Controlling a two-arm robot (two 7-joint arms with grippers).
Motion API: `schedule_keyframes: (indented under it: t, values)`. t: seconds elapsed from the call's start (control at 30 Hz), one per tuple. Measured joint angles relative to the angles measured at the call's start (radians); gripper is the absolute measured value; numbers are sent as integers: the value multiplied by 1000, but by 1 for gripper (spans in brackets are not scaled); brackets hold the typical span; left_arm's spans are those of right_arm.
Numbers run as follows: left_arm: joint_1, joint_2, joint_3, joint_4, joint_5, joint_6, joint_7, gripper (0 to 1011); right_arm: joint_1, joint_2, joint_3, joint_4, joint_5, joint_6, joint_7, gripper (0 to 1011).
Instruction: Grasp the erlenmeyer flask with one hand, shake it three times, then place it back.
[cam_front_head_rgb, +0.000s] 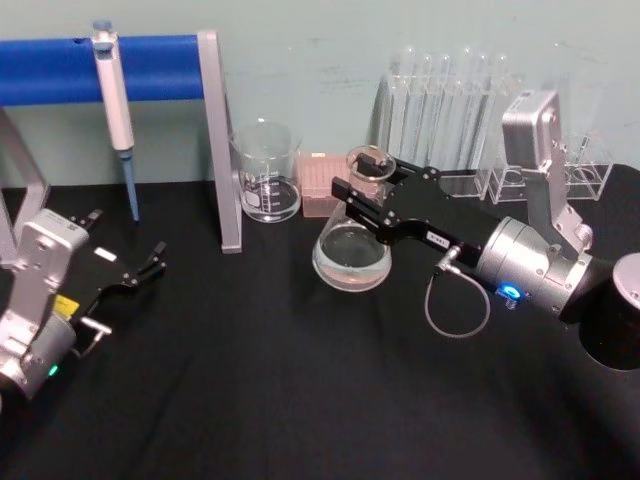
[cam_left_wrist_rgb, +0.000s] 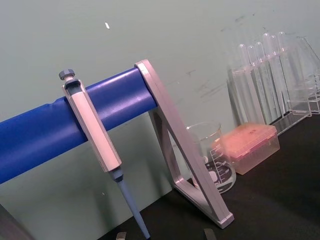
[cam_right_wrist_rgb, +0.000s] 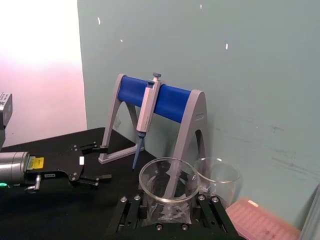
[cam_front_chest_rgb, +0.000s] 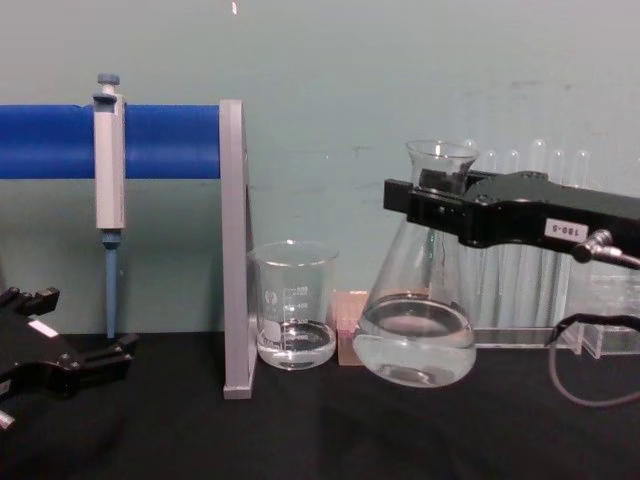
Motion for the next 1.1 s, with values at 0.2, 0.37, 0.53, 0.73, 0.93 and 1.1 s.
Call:
schedule_keyframes:
  t: [0.2,0.37,0.53,0.73,0.93,1.1]
  values:
    - [0,0,0,0,0,0,0,1001,0,-1,0,0,1,0,0,449]
    - [0,0,0,0,0,0,0,1001,0,-1,-1,0,3,0,1,449]
    - [0,0,0,0,0,0,0,1001,0,-1,-1,-1,4,0,0,449]
    - [0,0,0,0,0,0,0,1001,-3,-1,0,-3,6,0,-1,449]
    - [0,0,0,0,0,0,0,1001,-6,0,1,-6,7,-1,-1,449]
    - [0,0,0,0,0,0,0,1001,-7,0,1,-7,7,-1,-2,449]
